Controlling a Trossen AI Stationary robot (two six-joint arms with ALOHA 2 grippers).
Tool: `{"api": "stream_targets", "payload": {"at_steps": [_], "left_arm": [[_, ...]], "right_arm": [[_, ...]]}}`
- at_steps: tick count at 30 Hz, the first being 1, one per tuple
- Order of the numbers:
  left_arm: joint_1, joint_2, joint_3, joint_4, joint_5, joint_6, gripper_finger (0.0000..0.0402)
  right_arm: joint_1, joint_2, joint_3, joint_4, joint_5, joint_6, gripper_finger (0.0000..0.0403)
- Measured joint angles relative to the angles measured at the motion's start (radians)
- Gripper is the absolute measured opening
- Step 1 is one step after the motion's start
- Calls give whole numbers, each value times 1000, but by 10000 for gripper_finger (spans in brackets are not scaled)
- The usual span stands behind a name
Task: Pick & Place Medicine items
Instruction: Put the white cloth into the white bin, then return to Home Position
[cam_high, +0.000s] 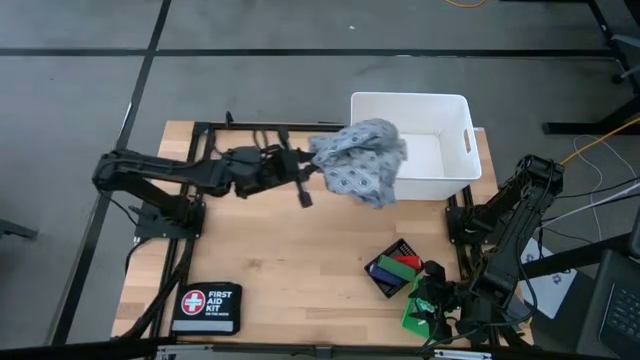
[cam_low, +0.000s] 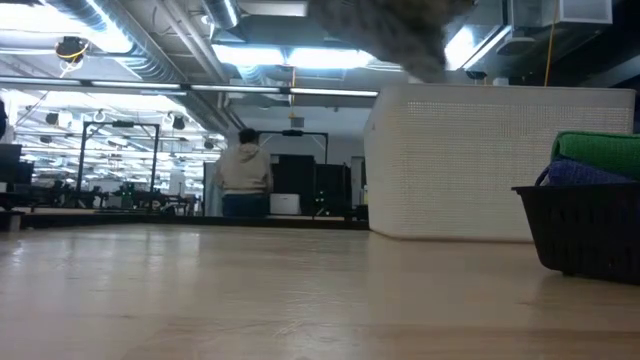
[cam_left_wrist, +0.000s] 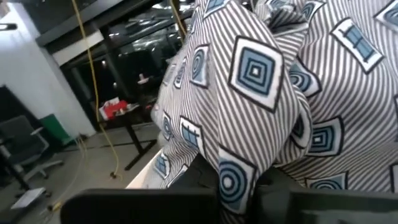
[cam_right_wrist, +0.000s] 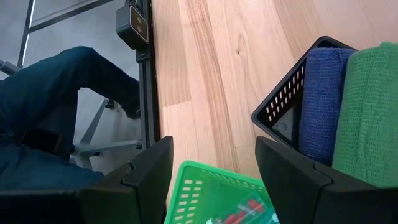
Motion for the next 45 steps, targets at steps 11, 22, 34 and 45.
{"api": "stream_targets", "payload": {"at_steps": [11, 22, 34, 45], "left_arm": [[168, 361, 373, -57, 169, 47, 7], [363, 704, 782, -308, 304, -83, 8], [414, 764, 821, -403, 429, -160, 125], [380, 609, 821, -481, 802, -369, 213]], "right_arm": [[0, 0, 0, 14, 19, -15, 229], [0, 0, 0, 23, 27, -45, 229], [0, 0, 0, 35, 34, -71, 229], [0, 0, 0, 154, 180, -184, 229]]}}
